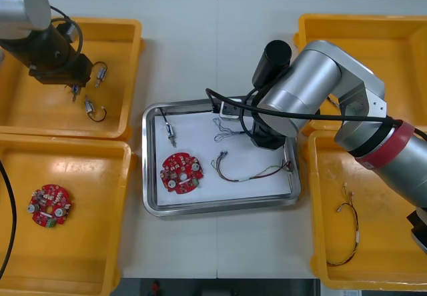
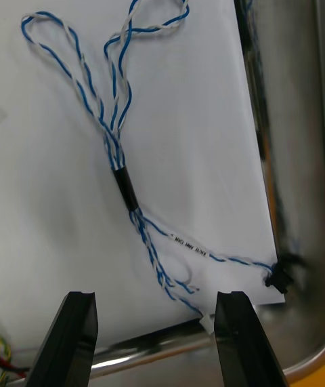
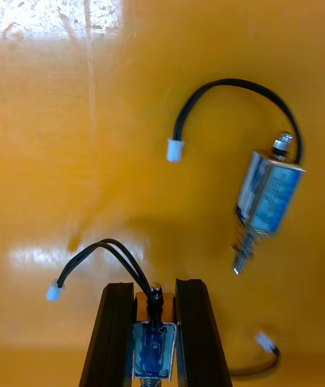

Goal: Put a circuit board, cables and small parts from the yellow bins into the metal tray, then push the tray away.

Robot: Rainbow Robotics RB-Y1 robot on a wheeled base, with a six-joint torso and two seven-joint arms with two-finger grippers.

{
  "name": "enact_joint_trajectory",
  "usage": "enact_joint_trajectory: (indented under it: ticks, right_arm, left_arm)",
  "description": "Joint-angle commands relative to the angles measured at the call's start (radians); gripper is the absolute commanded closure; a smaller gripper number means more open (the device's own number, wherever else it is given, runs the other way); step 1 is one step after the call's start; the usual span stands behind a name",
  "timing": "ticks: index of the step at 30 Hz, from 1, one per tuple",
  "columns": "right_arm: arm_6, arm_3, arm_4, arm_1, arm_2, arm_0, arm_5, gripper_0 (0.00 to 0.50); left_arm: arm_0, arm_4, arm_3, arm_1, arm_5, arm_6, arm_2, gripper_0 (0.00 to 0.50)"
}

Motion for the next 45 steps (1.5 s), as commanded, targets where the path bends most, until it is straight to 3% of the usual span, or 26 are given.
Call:
enact_joint_trajectory:
  ticks: [1, 5, 8, 13, 19, 22, 27, 36, 45]
  right_arm:
    - [0.018, -0.107, 0.013, 0.021, -0.066, 0.004, 0.088, 0.000]
    - [0.010, -0.153, 0.025, 0.055, -0.131, 0.004, 0.196, 0.000]
    - [0.001, -0.181, 0.024, 0.104, -0.234, 0.004, 0.338, 0.000]
    - [-0.017, -0.244, 0.018, 0.129, -0.344, 0.004, 0.338, 0.000]
    - [-0.140, -0.321, 0.011, 0.129, -0.418, 0.004, 0.338, 0.000]
    - [-0.211, -0.353, 0.008, 0.122, -0.444, 0.004, 0.338, 0.000]
    - [-0.330, -0.374, -0.002, 0.086, -0.475, 0.020, 0.338, 0.000]
    - [-0.537, -0.382, -0.015, -0.005, -0.548, 0.067, 0.338, 0.000]
    - [-0.565, -0.419, -0.067, -0.102, -0.659, 0.170, 0.338, 0.000]
  left_arm:
    - [0.012, -0.024, -0.145, 0.067, 0.115, -0.074, 0.075, 0.500]
    - [0.012, -0.037, -0.220, 0.070, 0.187, -0.053, 0.089, 0.500]
    - [0.011, -0.047, -0.306, 0.070, 0.258, 0.031, 0.083, 0.500]
    - [0.011, -0.038, -0.412, 0.067, 0.354, 0.110, 0.052, 0.500]
    - [0.012, -0.003, -0.526, 0.049, 0.453, 0.192, 0.052, 0.500]
    - [0.012, -0.001, -0.575, 0.032, 0.453, 0.205, 0.052, 0.500]
    - [0.011, 0.002, -0.648, -0.002, 0.453, 0.242, 0.021, 0.500]
    - [0.003, 0.040, -0.773, -0.083, 0.453, 0.461, -0.125, 0.500]
    - [0.003, 0.088, -0.800, -0.124, 0.431, 0.650, -0.279, 0.500]
